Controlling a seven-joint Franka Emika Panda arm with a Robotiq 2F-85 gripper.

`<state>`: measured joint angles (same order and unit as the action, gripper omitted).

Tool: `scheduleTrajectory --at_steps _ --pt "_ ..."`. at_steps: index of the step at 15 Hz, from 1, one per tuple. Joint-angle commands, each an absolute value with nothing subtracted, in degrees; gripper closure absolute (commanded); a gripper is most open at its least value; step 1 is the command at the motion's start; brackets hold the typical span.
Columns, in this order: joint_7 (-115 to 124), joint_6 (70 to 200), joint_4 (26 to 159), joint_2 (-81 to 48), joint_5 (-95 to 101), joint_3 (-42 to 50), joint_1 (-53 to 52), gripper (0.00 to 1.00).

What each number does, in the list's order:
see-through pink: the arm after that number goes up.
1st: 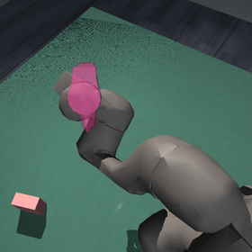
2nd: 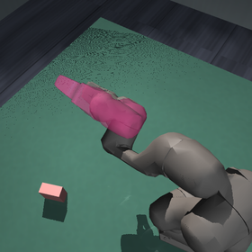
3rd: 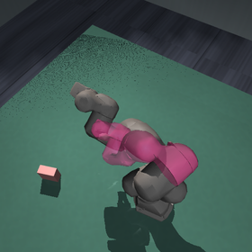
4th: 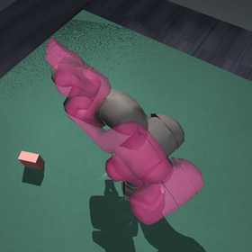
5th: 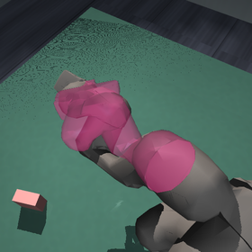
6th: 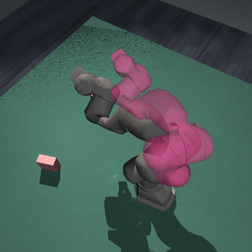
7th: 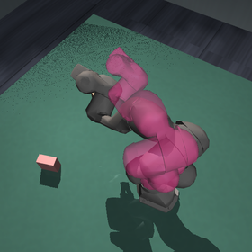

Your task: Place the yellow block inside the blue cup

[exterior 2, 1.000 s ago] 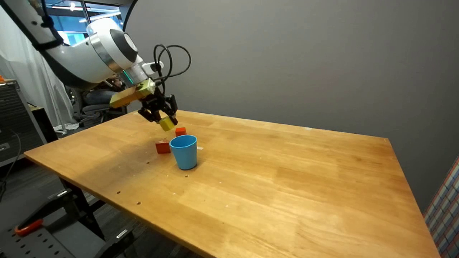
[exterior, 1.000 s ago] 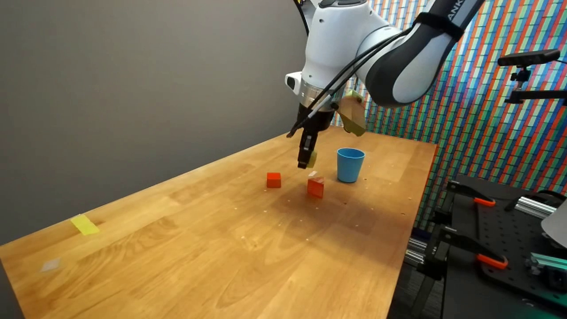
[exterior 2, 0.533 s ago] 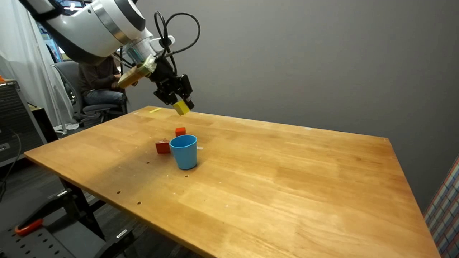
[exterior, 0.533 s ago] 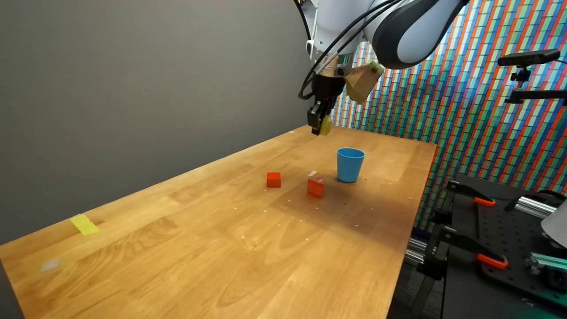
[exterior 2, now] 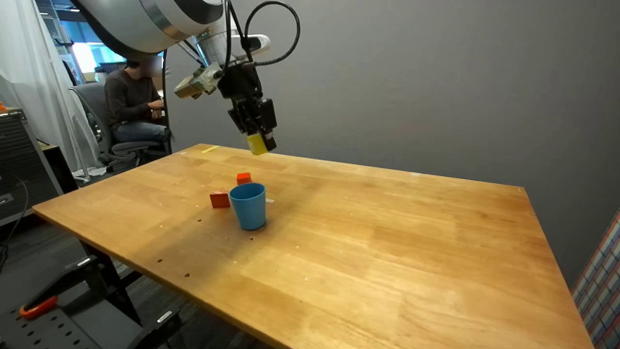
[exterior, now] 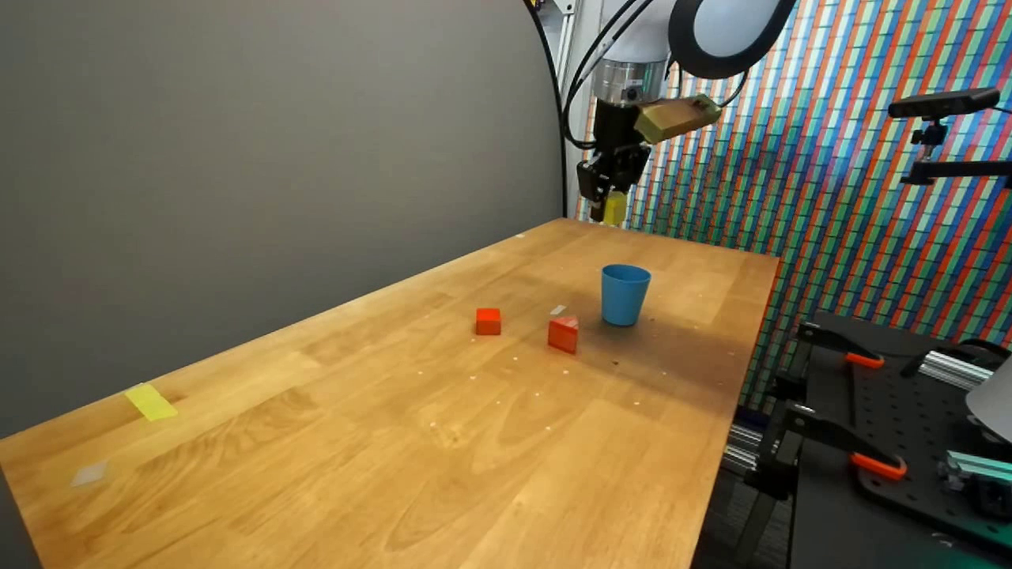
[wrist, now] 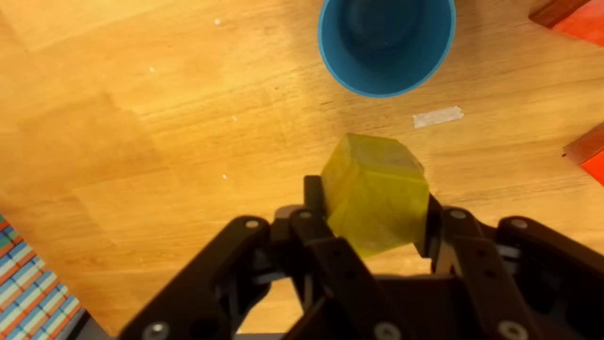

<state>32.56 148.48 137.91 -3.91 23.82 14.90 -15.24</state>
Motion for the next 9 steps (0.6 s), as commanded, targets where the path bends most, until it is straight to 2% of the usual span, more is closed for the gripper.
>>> scheduleTrajectory --at_steps 1,5,9 --pt "25.61 147.47 138.56 -2.83 12.76 8.82 -7.70 0.78" --pt "20.42 145.10 139.50 -3.49 2.89 5.93 -3.56 0.78" --pt "20.10 146.05 141.97 -4.11 0.96 4.96 -2.00 0.78"
